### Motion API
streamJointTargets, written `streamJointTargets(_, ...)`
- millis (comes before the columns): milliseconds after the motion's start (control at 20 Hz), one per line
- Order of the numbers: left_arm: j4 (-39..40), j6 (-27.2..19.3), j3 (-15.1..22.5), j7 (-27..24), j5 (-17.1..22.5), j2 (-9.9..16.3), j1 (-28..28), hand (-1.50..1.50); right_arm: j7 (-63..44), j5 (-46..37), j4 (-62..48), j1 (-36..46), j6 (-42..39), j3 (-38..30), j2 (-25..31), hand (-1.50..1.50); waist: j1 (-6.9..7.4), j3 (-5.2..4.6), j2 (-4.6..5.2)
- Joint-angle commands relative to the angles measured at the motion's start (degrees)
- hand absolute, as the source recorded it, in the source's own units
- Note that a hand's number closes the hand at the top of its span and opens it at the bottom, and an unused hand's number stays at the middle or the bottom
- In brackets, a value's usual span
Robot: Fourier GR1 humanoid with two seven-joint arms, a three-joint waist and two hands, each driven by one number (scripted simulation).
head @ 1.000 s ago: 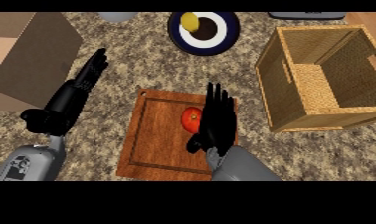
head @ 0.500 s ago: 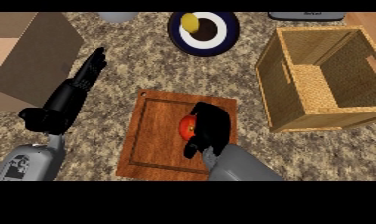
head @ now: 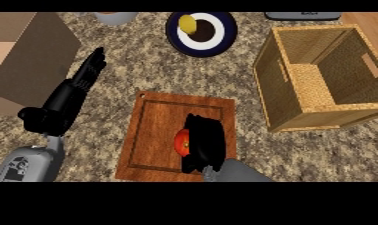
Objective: Pick the tomato from the cutting board and place it in the basket
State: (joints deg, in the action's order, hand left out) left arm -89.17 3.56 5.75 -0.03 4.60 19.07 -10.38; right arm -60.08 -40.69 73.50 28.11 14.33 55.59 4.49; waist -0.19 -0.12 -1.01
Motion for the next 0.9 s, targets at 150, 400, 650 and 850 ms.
streamJointTargets(150,0.77,-1.02,-0.43,0.24,-0.89,-0.1,0.83,0.0,12.56,-5.38,17.39,-12.38,-2.86,21.67,11.98,1.5,-1.97,0.1,0.0)
streamJointTargets(400,-1.35,-0.38,-1.07,-0.84,0.02,-0.41,2.86,0.0,13.63,-12.28,35.7,-20.39,5.13,23.88,28.97,1.5,-1.24,0.12,0.46)
streamJointTargets(650,-1.69,1.27,-2.4,-0.7,0.69,1.12,2.14,0.0,15.32,-11.01,50.24,-25.17,12.65,22.26,32.0,1.5,-0.92,0.14,0.72)
streamJointTargets(850,-2.0,0.1,-1.88,-0.46,-0.46,0.62,2.77,0.0,17.63,-13.33,56.78,-25.92,19.11,21.83,28.64,1.5,-1.61,0.21,0.23)
